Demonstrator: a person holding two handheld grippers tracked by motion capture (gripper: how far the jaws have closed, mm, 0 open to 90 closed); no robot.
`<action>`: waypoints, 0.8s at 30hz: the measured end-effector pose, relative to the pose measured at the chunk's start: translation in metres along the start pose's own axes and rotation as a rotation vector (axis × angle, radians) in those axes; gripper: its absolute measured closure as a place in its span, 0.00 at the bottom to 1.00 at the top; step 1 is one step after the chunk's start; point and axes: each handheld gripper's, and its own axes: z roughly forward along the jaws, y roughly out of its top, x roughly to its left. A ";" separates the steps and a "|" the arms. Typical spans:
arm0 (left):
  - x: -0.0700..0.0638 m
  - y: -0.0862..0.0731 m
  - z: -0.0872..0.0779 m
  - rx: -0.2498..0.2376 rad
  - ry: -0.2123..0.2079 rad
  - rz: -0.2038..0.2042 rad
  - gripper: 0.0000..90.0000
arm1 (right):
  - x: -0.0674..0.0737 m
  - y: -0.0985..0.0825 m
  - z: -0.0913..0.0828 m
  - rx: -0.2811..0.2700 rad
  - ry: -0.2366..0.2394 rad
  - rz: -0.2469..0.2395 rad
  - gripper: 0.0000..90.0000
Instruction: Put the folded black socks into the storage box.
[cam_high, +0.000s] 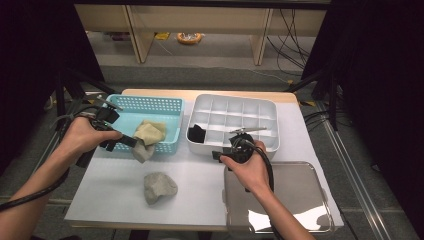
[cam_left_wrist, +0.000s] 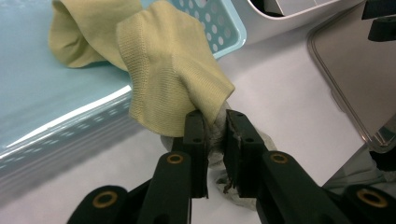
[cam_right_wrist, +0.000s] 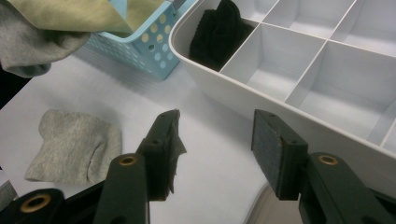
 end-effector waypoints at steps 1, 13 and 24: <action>0.000 0.001 0.000 0.003 0.005 0.001 0.87 | 0.000 0.000 0.000 0.004 0.000 -0.001 0.58; 0.006 0.017 0.028 0.046 -0.001 -0.044 0.86 | -0.001 0.000 0.000 -0.006 0.009 0.003 0.58; -0.004 0.013 0.045 0.086 -0.005 -0.020 0.81 | 0.000 -0.002 0.000 0.002 0.001 0.035 0.58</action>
